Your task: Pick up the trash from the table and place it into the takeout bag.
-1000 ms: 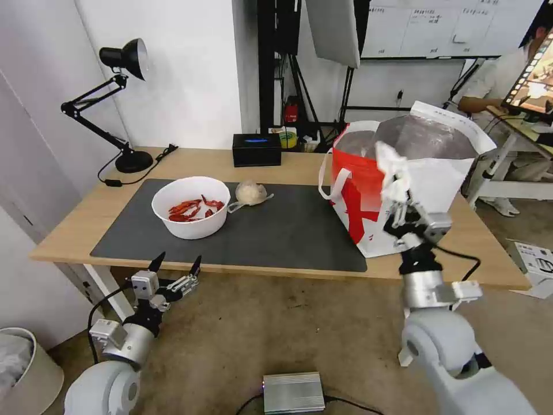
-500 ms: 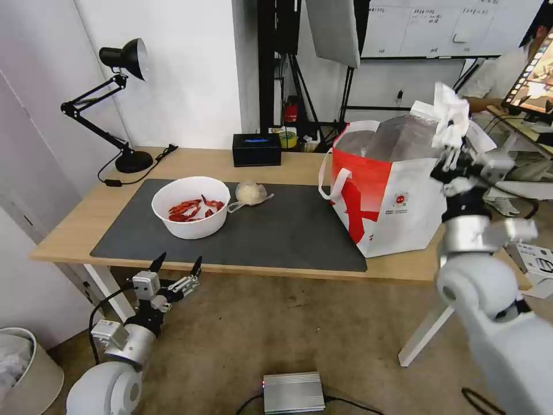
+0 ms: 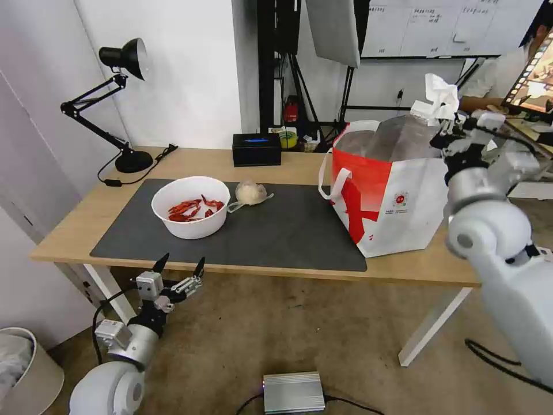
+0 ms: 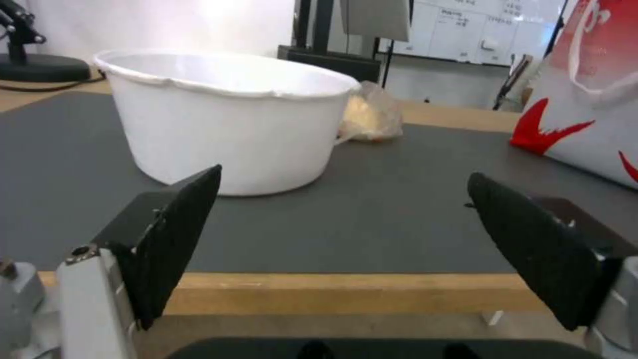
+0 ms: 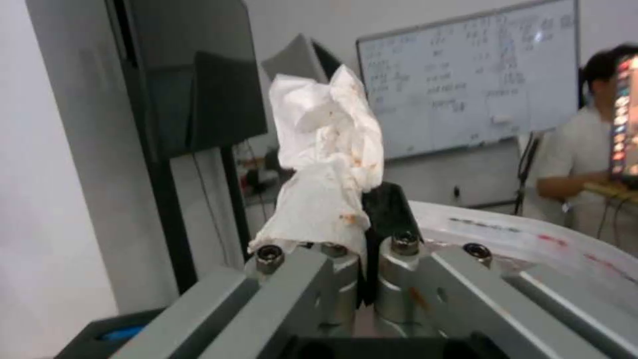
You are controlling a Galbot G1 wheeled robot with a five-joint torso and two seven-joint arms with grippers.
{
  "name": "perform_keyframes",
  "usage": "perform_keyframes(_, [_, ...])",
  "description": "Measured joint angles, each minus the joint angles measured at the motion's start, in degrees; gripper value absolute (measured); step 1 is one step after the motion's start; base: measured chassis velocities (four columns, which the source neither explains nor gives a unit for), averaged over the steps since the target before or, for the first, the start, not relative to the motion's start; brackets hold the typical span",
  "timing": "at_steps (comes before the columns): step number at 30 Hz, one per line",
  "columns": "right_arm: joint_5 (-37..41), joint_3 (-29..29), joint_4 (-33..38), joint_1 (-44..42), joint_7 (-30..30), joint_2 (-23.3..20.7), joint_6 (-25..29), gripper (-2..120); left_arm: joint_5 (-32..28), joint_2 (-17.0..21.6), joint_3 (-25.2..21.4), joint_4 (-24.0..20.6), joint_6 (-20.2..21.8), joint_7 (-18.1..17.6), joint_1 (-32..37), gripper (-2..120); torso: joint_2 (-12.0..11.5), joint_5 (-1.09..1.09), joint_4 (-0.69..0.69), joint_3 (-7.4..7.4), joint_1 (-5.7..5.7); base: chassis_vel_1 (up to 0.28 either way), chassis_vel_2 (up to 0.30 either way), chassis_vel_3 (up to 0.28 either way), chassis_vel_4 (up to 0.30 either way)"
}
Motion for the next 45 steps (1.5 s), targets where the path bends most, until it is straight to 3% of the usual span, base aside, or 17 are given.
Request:
perform_keyframes(3, [4.78,-2.43,-1.48,5.46,1.58,-0.98,-4.12,0,0.29,0.19,0.45,0.09,0.10,-0.01,-0.04,100,0.00,-0.02,0.01,0.00,0.00,0.000,0.000,0.000,0.000])
perform_keyframes(5, [12.79,-5.23,-2.97,11.94,5.61,-2.50,-11.68,0,0.34,0.53,0.56,-0.13,0.81,-0.04,-0.50,100,0.00,-0.03,0.00,0.00,0.00,0.000,0.000,0.000,0.000])
perform_keyframes(6, [12.79,-5.23,-2.97,11.94,5.61,-2.50,-11.68,0,0.34,0.53,0.56,-0.13,0.81,-0.04,-0.50,100,0.00,-0.03,0.00,0.00,0.00,0.000,0.000,0.000,0.000])
perform_keyframes(9, [23.74,-6.82,-5.21,16.89,14.56,-2.76,-20.53,0,0.33,0.28,0.60,-0.39,1.10,-0.09,-0.73,100,0.00,-0.01,0.00,0.00,0.00,0.000,0.000,0.000,0.000])
perform_keyframes(14, [30.64,-6.91,-5.53,17.80,20.06,-2.59,-24.69,0,0.09,0.29,0.07,-0.41,1.11,-0.10,-0.54,100,0.00,-0.01,0.00,-0.01,0.00,0.000,0.000,0.000,0.000])
perform_keyframes(19, [31.63,-6.76,-5.59,17.62,20.60,-2.59,-25.46,9,-0.10,0.42,-0.20,-0.40,1.09,-0.11,-0.39,100,0.00,-0.01,0.00,-0.01,0.00,0.000,0.000,0.000,0.000])
perform_keyframes(29, [32.22,-6.35,-5.44,16.86,21.27,-2.50,-26.06,49,-0.14,0.01,0.05,-0.35,1.05,-0.11,-0.55,100,0.00,-0.01,0.00,-0.01,-0.01,0.000,0.000,0.000,0.000])
perform_keyframes(38, [31.67,-6.20,-5.03,16.12,21.06,-2.39,-25.74,76,-0.14,-0.08,-0.07,-0.41,0.95,-0.12,-0.44,100,0.00,-0.01,0.00,-0.01,-0.01,0.000,0.000,0.000,0.000])
perform_keyframes(41, [31.12,-6.16,-5.02,15.93,20.83,-2.37,-25.49,92,-0.18,-0.07,-0.22,-0.45,0.90,-0.12,-0.32,100,0.00,-0.01,0.00,-0.01,-0.01,0.000,0.000,0.000,0.000])
perform_keyframes(45, [30.98,-6.07,-4.83,15.66,20.65,-2.42,-25.25,100,-0.21,-0.08,-0.27,-0.45,0.83,-0.10,-0.22,100,0.00,-0.01,0.00,-0.01,-0.01,0.000,0.000,0.000,0.000])
